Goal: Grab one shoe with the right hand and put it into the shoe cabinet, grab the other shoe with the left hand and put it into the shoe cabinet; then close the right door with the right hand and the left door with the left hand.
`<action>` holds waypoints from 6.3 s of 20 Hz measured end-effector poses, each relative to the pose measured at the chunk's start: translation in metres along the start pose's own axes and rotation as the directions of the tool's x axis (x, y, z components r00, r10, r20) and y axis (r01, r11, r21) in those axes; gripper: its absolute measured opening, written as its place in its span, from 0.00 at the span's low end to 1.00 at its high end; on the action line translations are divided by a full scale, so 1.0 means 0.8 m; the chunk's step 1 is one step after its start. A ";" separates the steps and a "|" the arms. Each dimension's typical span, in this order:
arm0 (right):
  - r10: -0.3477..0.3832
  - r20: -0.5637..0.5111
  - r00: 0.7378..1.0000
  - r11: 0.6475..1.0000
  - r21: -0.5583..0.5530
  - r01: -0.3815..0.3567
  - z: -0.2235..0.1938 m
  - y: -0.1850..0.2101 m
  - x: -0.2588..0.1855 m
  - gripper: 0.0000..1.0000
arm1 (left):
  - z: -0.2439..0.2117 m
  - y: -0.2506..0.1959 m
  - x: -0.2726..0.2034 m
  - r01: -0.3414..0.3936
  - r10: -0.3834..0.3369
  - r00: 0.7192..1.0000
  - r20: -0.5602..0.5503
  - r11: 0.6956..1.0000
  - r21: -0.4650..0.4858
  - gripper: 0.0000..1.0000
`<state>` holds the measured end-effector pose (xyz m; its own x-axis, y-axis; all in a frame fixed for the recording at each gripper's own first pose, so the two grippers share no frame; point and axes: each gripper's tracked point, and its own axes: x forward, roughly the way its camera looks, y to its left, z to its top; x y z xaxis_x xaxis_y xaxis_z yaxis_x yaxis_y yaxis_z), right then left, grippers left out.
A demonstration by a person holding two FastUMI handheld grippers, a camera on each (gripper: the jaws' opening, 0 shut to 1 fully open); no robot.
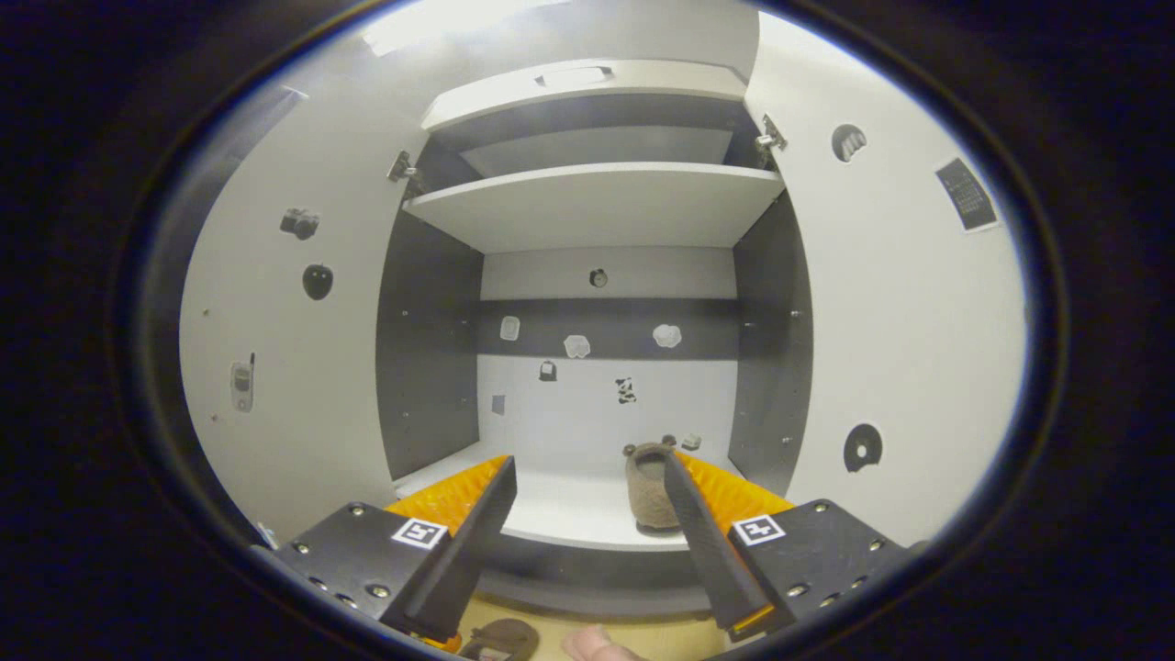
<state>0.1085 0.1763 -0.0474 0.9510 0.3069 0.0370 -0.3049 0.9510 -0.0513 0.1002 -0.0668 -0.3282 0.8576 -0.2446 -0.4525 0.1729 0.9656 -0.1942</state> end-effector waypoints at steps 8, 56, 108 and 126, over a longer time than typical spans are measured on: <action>-0.060 0.035 0.998 0.995 -0.075 0.062 -0.083 -0.021 -0.051 0.97 | -0.095 -0.001 0.048 -0.041 0.053 0.968 -0.244 0.998 0.053 0.95; -0.035 0.019 0.999 0.994 0.106 0.032 -0.147 -0.105 -0.120 0.96 | 0.516 -0.073 -0.012 -0.079 0.044 0.772 0.635 0.996 0.028 0.02; -0.060 0.132 0.989 0.998 0.006 0.060 -0.102 -0.061 -0.339 0.96 | 0.362 -0.026 -0.180 -0.040 0.012 0.825 0.565 0.998 0.038 0.96; -0.083 0.078 0.993 0.996 -0.027 0.086 0.000 -0.294 -0.356 0.96 | 0.190 -0.078 -0.330 0.081 -0.129 0.832 0.540 0.990 0.112 0.96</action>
<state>-0.0907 -0.1351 -0.0455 0.9663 0.2285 0.1186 -0.2208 0.9724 -0.0749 -0.0631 -0.0488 -0.0643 0.9524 -0.2808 0.1187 0.2953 0.9463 -0.1312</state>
